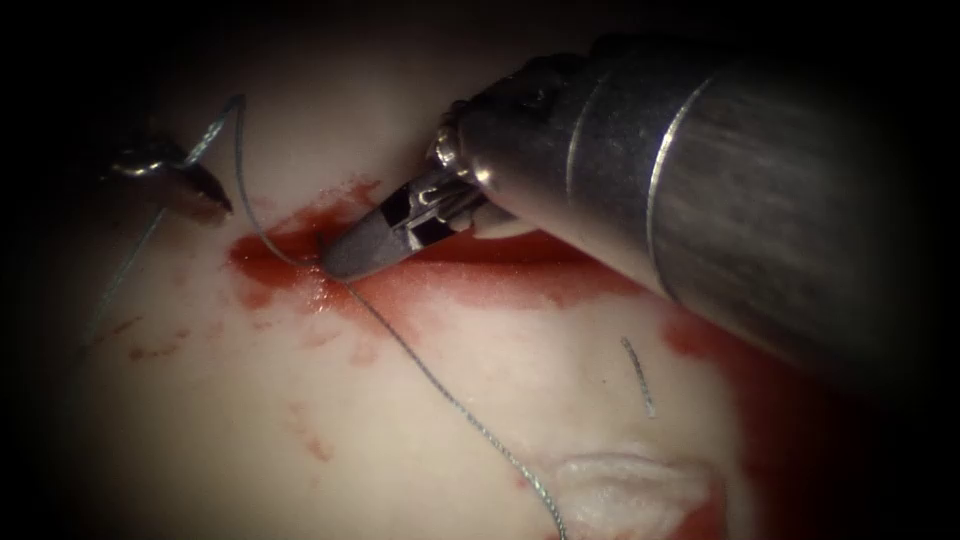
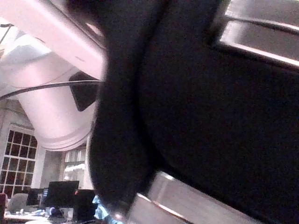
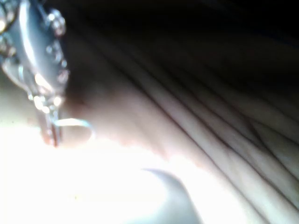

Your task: Wound Closure

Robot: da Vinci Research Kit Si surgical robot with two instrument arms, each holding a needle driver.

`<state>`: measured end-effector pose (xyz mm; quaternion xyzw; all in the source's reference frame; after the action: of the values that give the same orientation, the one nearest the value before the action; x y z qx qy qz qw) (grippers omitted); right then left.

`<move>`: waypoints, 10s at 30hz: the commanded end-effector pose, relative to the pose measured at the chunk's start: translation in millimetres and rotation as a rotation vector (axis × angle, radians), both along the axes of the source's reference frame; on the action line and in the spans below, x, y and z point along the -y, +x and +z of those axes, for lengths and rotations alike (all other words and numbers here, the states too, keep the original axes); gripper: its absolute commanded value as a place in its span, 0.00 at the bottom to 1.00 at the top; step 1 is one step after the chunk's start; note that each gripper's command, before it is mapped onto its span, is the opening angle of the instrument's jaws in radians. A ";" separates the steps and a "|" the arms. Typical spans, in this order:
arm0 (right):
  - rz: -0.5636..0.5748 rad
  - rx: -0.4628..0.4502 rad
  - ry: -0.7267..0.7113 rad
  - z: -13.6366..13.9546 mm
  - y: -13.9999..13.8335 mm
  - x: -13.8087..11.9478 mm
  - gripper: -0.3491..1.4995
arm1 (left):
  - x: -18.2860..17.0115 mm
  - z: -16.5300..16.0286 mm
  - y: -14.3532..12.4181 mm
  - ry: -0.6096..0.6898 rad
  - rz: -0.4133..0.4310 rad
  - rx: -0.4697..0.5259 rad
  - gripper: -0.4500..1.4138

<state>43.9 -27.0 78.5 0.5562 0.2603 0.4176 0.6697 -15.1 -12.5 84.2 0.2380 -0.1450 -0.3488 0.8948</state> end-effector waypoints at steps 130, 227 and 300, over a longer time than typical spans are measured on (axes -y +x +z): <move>-0.226 0.128 -0.089 1.9 4.5 0.6 0.00 | 2.1 7.0 -2.9 -0.181 0.243 -0.156 0.00; -0.589 0.311 -0.338 2.4 -2.3 2.2 0.45 | 3.4 8.6 -5.1 -0.151 0.109 -0.138 0.00; -0.276 0.241 -0.361 0.3 -5.2 -6.0 0.00 | 7.0 10.4 -4.8 -0.015 0.251 -0.248 0.00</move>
<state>37.9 -21.7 78.7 0.4112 0.1876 0.3244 0.8310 -18.7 -21.3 95.3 0.2104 0.0210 -0.2476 0.9455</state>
